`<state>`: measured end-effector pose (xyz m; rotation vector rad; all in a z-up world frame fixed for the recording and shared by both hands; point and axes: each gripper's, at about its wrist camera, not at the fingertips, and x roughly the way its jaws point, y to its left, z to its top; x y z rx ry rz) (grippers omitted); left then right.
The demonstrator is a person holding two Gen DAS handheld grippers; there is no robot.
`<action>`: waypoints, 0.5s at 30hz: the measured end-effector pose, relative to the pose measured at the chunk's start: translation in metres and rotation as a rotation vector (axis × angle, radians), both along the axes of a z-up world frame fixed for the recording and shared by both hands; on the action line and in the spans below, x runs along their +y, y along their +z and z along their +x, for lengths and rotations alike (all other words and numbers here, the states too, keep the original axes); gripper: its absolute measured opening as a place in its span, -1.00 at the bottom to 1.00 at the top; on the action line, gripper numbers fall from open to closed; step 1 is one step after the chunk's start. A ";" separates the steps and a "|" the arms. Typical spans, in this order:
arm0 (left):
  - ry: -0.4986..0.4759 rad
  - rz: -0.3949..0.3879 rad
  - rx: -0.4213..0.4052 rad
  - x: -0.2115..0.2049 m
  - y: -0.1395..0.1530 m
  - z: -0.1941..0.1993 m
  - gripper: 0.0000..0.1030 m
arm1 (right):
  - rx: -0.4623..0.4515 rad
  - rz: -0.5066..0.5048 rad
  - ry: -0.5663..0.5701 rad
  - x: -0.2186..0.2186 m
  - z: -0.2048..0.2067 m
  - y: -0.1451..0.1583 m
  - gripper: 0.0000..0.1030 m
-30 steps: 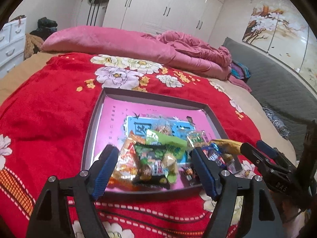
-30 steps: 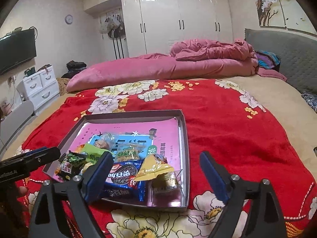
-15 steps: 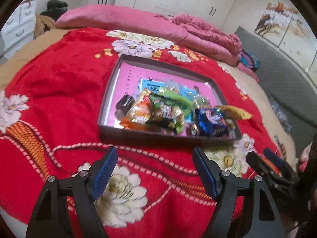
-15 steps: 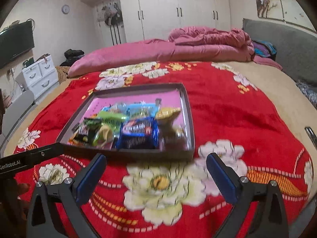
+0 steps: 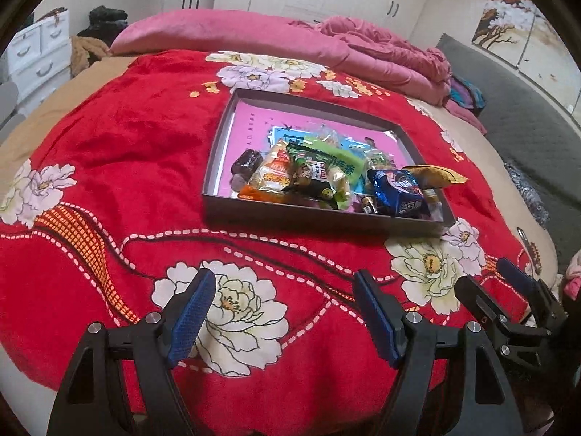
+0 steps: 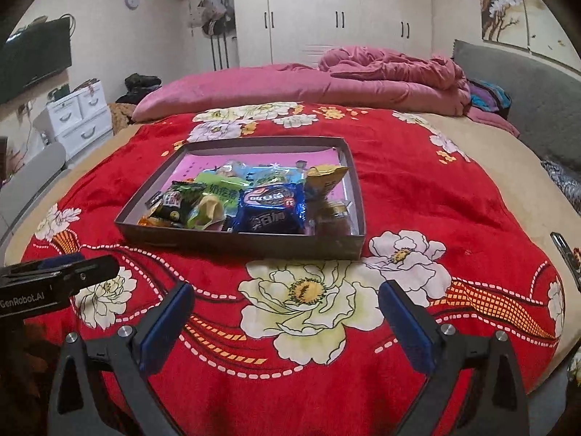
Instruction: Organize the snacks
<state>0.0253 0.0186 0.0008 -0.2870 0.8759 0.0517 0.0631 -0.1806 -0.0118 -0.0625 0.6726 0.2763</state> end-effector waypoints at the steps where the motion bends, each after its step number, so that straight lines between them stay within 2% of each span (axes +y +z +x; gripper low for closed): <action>1: 0.002 0.000 -0.001 0.000 0.000 0.000 0.53 | 0.000 -0.004 0.002 0.001 0.000 0.000 0.98; 15: 0.001 0.045 -0.004 -0.003 0.001 0.001 0.53 | 0.002 0.015 -0.002 -0.004 0.002 0.001 0.98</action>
